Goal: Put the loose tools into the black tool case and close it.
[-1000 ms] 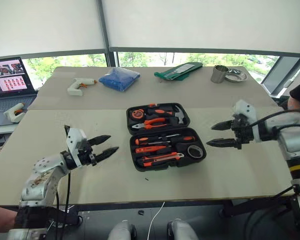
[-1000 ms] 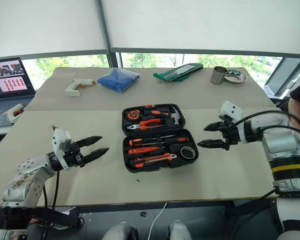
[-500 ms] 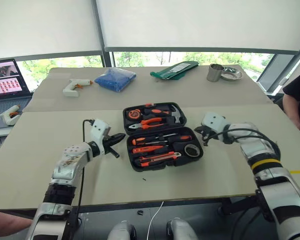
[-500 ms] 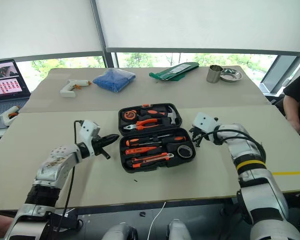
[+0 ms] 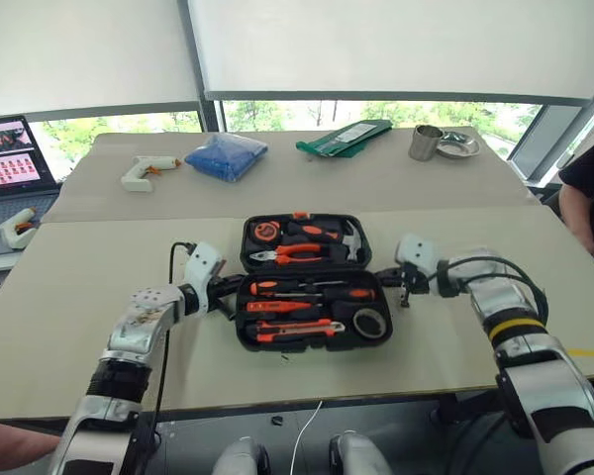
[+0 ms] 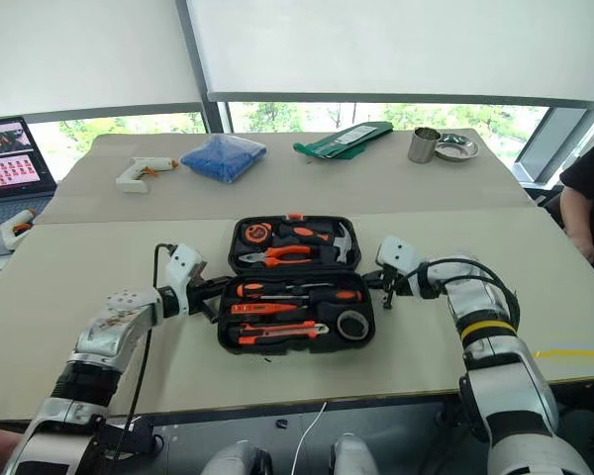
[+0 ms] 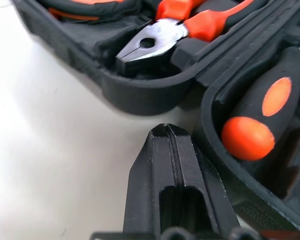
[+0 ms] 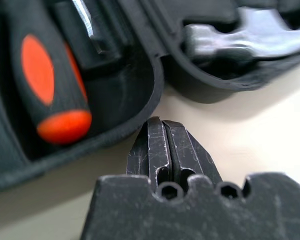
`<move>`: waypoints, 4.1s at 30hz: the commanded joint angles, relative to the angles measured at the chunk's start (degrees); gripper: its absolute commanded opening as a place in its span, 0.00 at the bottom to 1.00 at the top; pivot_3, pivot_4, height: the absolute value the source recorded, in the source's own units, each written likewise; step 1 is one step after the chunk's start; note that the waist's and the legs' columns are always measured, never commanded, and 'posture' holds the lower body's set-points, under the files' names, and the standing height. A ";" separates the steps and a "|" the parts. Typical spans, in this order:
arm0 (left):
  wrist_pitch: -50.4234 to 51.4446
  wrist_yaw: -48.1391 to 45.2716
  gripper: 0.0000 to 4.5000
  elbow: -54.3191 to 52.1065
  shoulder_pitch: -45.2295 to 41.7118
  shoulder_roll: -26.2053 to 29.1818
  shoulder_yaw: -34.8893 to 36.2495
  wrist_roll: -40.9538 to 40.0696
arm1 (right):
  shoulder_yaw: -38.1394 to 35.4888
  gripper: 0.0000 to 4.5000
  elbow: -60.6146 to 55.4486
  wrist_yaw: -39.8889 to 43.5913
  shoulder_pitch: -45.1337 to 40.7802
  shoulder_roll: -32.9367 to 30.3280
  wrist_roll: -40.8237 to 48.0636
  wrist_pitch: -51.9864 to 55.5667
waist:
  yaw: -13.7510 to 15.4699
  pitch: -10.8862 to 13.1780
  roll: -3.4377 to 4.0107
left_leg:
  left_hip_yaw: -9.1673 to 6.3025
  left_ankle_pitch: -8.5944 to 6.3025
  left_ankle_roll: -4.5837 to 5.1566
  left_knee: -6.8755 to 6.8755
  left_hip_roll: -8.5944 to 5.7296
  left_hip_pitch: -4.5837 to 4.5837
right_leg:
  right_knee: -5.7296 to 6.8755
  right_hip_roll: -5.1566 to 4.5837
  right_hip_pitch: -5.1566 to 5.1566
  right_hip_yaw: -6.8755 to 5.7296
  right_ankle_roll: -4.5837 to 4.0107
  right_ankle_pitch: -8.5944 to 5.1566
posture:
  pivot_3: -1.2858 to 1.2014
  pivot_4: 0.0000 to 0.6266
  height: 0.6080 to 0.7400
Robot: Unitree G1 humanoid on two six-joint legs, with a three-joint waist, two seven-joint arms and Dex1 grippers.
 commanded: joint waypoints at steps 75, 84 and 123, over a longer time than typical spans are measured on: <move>39.15 4.49 1.00 -13.15 -3.67 12.57 13.05 -20.22 | -14.67 0.99 -40.86 -19.58 8.12 -12.84 24.74 68.71 | 0.61 0.14 -0.24 | -0.07 0.33 0.01 0.09 -0.05 0.19 | 0.04 0.00 0.01 0.17 -0.29 0.15 | 0.52 0.24 1.00; 42.94 8.73 1.00 -2.71 -17.85 4.90 3.37 -15.71 | -3.12 0.99 -25.64 -24.72 -11.28 -4.58 21.55 81.75 | 0.61 0.14 -0.25 | -0.13 0.37 0.08 0.03 -0.18 -0.22 | -0.04 0.03 -0.21 0.02 -0.18 0.33 | 0.52 0.24 1.00; -10.63 -1.39 0.01 -2.67 -2.30 -4.90 12.80 -10.21 | -7.92 0.00 -30.60 -26.17 8.73 -1.37 7.75 14.90 | 0.59 0.16 -0.27 | -0.18 0.58 0.25 -0.02 -0.68 -0.86 | -0.03 -0.20 -0.77 0.48 0.21 0.44 | 0.52 0.24 1.00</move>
